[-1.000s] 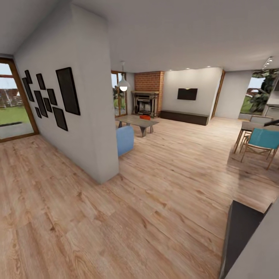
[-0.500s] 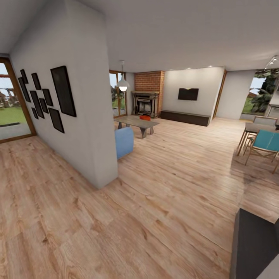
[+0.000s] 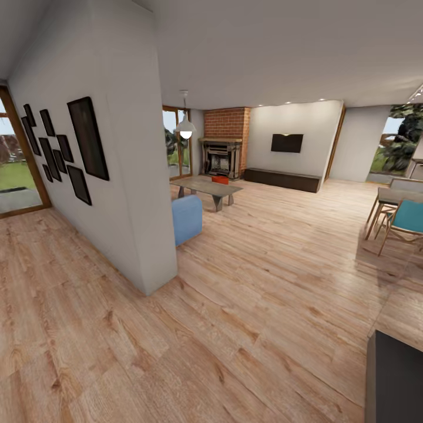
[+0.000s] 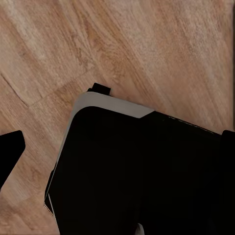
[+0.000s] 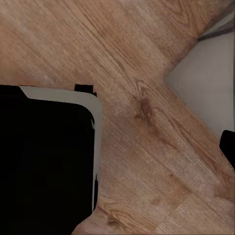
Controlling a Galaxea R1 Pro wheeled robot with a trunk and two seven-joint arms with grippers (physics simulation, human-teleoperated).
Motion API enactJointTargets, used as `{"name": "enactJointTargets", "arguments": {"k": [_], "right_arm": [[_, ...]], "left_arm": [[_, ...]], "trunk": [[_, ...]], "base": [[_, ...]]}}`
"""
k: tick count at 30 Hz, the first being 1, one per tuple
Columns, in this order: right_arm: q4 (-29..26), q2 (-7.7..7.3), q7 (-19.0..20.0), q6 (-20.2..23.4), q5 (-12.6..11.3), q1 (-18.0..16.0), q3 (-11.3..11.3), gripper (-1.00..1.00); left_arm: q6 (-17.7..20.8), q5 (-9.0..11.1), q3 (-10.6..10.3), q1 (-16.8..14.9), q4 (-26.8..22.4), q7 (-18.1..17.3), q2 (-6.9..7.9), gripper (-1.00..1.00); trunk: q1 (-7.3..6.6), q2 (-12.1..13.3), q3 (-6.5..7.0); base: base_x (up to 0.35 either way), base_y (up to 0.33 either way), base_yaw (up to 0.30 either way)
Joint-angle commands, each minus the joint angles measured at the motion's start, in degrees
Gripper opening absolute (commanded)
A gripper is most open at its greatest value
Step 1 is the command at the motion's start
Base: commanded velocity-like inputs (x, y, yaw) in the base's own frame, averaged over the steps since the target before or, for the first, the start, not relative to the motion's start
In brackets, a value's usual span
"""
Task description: Move the two storage containers from the living room to the garage. In the garage, place one container on the floor and stack the other container on top of it (either order is fine).
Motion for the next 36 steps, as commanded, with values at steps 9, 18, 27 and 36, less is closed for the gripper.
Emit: {"name": "enactJointTargets", "arguments": {"k": [9, 18, 27, 36], "right_arm": [[0.18, 0.03, 0.12, -0.34, -0.51, -0.07, 0.49, 1.00], [0.18, -0.04, 0.40, -0.34, -0.51, -0.07, 0.49, 1.00], [0.18, 0.03, 0.43, -0.34, -0.51, -0.07, 0.49, 1.00], [0.18, 0.03, 0.43, -0.33, -0.51, -0.07, 0.49, 1.00]], "left_arm": [[-0.19, 0.04, 0.40, -0.05, 0.04, 0.11, -0.02, 1.00], [-0.26, 0.23, 0.42, -0.04, 0.04, 0.11, 0.05, 1.00], [-0.27, 0.17, 0.35, -0.04, 0.04, 0.11, -0.01, 1.00], [-0.27, 0.16, 0.38, -0.05, 0.04, 0.11, -0.02, 1.00]], "trunk": [[0.06, -0.07, -0.07], [0.06, -0.07, -0.07], [0.06, -0.07, -0.07], [0.06, -0.07, -0.07]], "base": [[0.324, 0.000, 0.000], [0.324, 0.000, -0.002], [0.324, 0.000, -0.217], [0.324, 0.000, -0.244]]}}
